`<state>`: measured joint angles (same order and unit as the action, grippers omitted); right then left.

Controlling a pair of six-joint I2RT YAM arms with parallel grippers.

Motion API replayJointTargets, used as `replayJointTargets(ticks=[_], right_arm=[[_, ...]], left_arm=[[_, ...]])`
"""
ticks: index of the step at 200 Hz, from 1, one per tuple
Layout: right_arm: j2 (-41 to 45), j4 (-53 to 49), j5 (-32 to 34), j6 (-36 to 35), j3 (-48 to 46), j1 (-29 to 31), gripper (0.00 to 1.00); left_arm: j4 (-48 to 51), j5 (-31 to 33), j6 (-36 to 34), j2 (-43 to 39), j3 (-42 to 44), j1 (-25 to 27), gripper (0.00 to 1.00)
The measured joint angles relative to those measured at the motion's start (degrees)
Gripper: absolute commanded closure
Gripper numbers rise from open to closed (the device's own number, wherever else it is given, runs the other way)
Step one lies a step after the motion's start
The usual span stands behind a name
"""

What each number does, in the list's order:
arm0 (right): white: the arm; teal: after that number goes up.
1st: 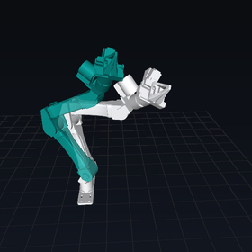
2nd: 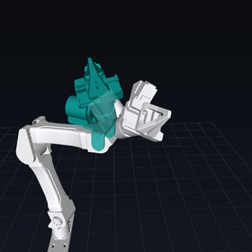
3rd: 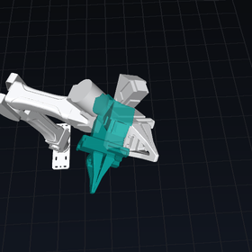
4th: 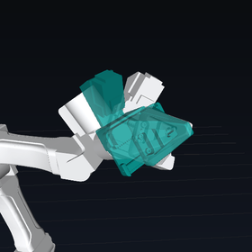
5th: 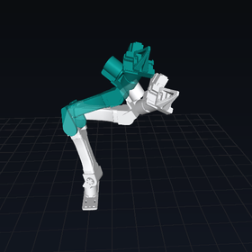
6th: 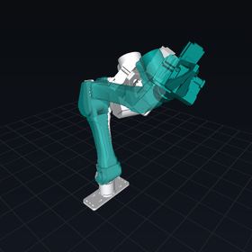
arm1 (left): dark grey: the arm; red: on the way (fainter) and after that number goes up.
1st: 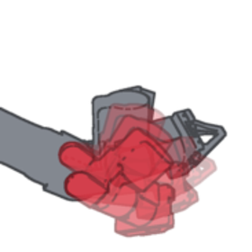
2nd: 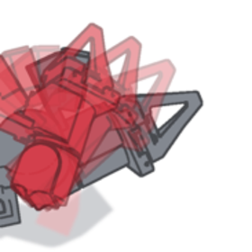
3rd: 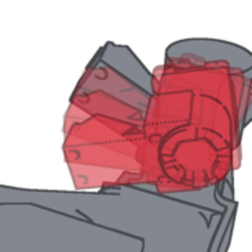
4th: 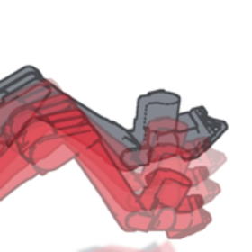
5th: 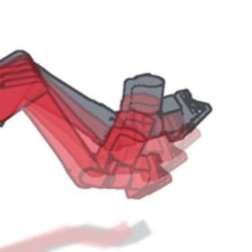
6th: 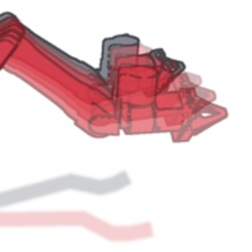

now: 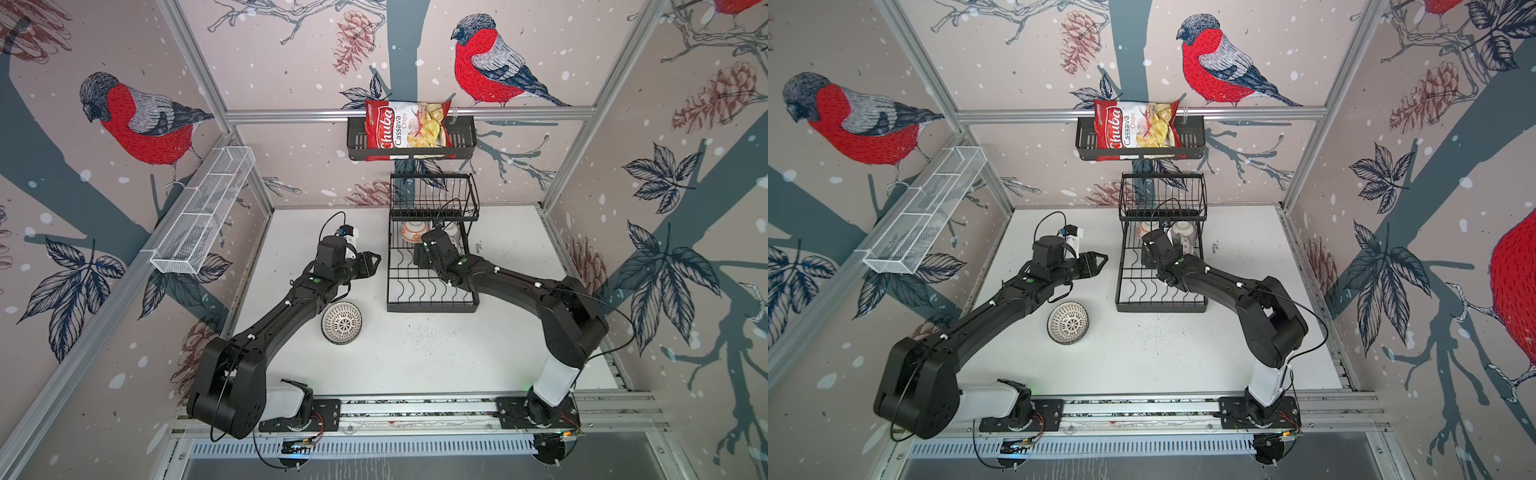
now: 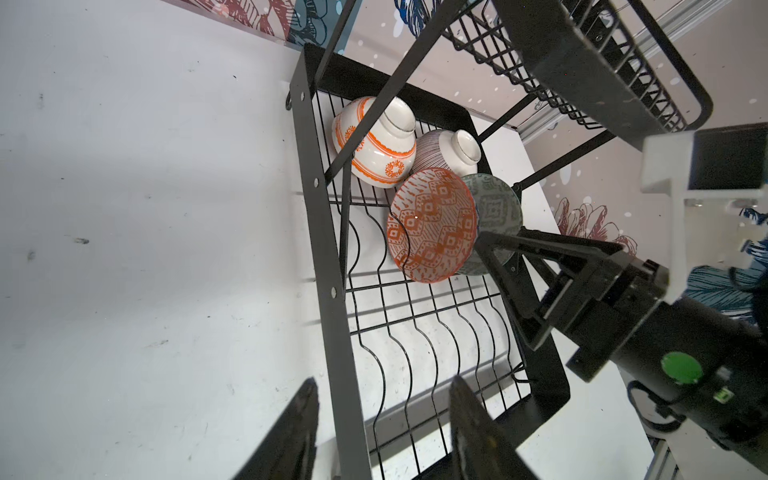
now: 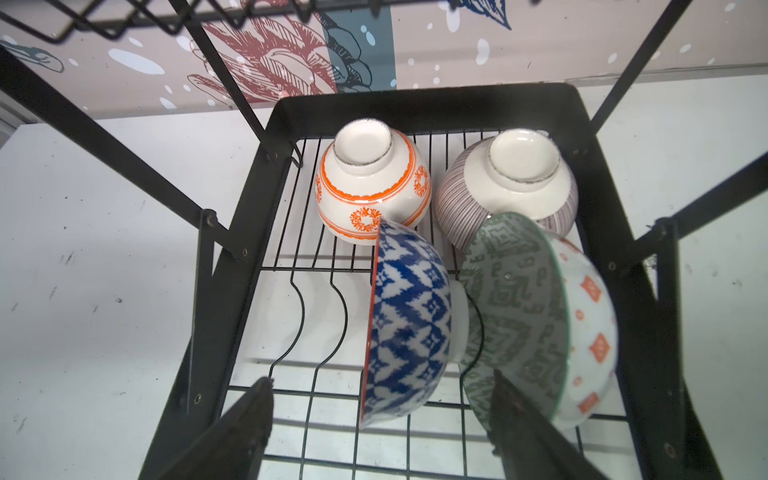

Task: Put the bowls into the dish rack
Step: 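Open and withdraw the right gripper while the left moves toward the stacked bowls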

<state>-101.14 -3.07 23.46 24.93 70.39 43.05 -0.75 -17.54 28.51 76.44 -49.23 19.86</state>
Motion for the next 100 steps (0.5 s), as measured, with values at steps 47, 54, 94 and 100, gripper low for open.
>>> replayJointTargets(ticks=[47, 54, 94, 100], right_arm=[[4.2, 0.0, -2.1, -2.6, -2.4, 0.6, 0.16], [4.9, -0.1, -2.9, -2.9, -2.9, 0.7, 0.16], [7.8, -0.4, -7.6, -5.7, -4.9, 1.5, 0.14], [8.2, -0.4, -8.3, -6.1, -5.2, 1.7, 0.14]], left_arm=[[8.5, 4.4, 0.3, 0.5, -3.7, -0.1, 0.5], [10.4, 4.9, 0.3, 0.5, -4.2, -0.1, 0.51], [22.9, 9.3, 0.7, -0.9, -6.4, 0.0, 0.51], [24.5, 10.3, 0.7, -1.5, -6.4, 0.0, 0.51]])
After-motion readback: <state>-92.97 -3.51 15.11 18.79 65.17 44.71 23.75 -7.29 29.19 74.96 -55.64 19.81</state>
